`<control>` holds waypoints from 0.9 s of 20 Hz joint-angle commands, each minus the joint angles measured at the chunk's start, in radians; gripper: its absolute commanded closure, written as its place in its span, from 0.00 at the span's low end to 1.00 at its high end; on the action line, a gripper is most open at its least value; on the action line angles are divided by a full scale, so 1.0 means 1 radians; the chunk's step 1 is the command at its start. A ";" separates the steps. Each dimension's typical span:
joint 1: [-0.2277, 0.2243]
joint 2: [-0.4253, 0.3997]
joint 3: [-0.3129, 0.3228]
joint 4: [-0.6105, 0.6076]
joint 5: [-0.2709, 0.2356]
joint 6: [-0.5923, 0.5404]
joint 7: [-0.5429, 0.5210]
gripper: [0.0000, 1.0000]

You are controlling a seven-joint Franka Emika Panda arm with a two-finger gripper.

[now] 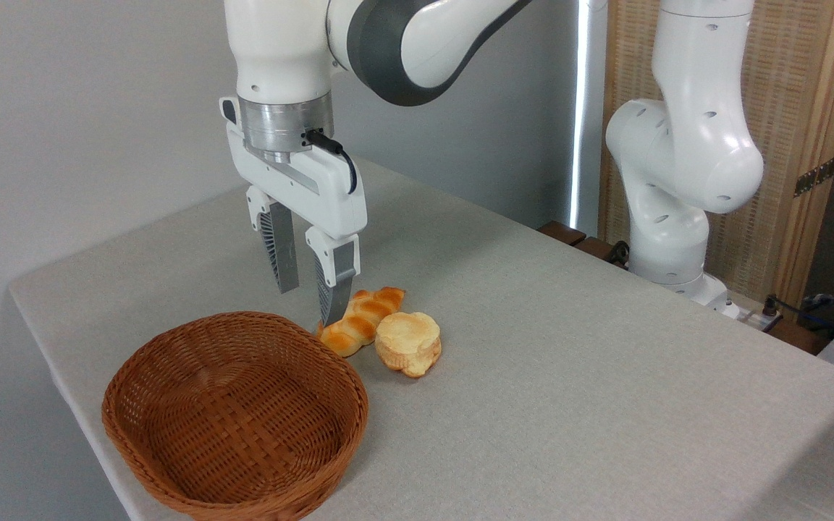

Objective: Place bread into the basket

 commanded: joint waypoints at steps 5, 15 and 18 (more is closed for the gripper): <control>-0.012 0.031 0.022 0.036 0.014 -0.132 0.009 0.00; -0.012 -0.052 0.045 -0.042 0.068 -0.174 0.179 0.00; -0.013 -0.101 0.047 -0.120 0.069 -0.172 0.289 0.00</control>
